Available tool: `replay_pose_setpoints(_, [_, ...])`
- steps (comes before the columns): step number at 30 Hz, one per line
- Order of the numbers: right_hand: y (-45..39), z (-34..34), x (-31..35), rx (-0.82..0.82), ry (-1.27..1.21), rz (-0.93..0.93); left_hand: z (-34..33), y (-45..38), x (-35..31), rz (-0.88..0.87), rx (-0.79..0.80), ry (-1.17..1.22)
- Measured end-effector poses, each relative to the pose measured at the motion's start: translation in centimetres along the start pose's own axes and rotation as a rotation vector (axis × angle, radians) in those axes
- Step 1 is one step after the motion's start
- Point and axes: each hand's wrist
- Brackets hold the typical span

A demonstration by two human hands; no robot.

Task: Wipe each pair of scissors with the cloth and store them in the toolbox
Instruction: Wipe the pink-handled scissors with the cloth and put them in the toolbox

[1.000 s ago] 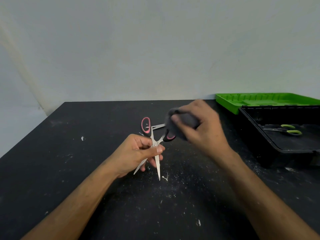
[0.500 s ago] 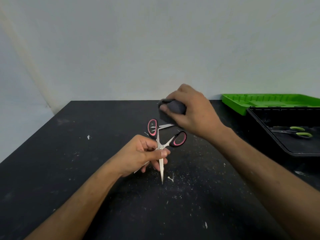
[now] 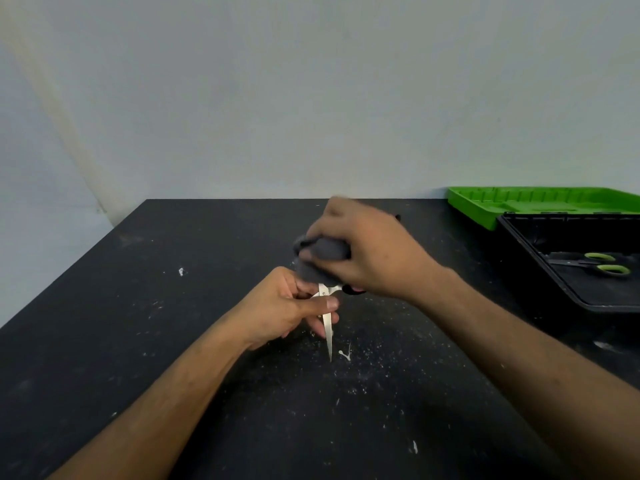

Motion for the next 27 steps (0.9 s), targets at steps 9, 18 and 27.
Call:
replay_pose_setpoints(9, [0.2,-0.9,-1.6,-0.109,0.104,-0.198,0.3,-0.4,0.7,0.004,0.015,0.053])
replay_pose_setpoints(18, [1.7,2.6,-4.3,-0.001,-0.327,-0.595,0.9,-0.2,0.2,-0.007,-0.007,0.193])
replay_pose_setpoints(27, [4.7,2.4,-4.4,0.3,-0.816,-0.84,0.7,0.1,-0.6,-0.017,-0.034,0.143])
Point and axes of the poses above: each hand's wrist, its own y-axis away from the middle knuckle, its own z-axis out of the back of the hand, x = y × z, and after that the axes turned 4 degrees about -z, right-handed
